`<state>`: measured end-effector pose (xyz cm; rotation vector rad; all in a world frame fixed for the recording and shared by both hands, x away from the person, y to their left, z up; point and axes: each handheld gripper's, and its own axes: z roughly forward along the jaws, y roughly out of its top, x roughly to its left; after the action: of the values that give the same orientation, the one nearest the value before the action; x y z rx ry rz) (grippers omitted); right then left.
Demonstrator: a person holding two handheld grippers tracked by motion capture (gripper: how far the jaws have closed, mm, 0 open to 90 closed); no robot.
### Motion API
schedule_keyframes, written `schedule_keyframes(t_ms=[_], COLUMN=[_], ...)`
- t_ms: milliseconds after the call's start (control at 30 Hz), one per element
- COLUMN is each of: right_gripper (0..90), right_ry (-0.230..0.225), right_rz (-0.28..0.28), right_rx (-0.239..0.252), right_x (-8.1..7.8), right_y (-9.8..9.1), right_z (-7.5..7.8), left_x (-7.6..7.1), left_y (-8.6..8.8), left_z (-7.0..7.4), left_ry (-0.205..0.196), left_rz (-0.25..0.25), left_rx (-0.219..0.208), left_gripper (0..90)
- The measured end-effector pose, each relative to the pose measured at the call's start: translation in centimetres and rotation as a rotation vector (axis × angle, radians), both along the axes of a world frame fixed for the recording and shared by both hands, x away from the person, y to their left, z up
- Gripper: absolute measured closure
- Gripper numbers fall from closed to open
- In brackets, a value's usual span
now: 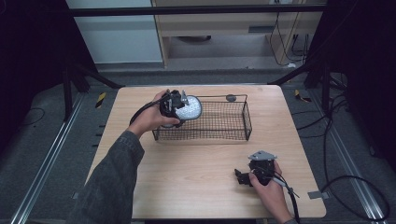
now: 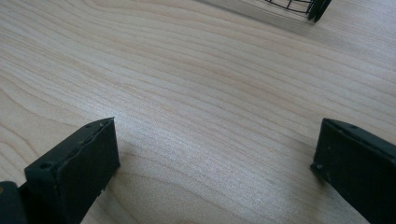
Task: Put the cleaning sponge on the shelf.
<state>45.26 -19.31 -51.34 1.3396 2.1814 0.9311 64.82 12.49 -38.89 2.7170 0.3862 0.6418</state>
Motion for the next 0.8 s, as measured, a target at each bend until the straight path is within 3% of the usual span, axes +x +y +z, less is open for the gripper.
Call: schedule_keyframes(t_ms=[367, 433, 800], right_gripper=[0.4, 0.4, 0.4], right_ry=[0.000, 0.000, 0.001], right_rz=[0.000, -0.003, -0.006], right_rx=[0.001, 0.000, 0.001], right_x=[0.00, -0.01, -0.03], right_y=[0.00, 0.01, 0.02], right_z=[0.00, 0.01, 0.01], left_x=[0.19, 0.27, 0.32], left_y=[-0.15, -0.16, -0.01], left_z=[-0.45, -0.55, -0.66], left_ry=[0.025, 0.009, 0.053], left_rz=[-0.004, 0.006, 0.024], left_rx=[0.010, 0.021, -0.033], left_gripper=[7.7, 6.9, 3.2])
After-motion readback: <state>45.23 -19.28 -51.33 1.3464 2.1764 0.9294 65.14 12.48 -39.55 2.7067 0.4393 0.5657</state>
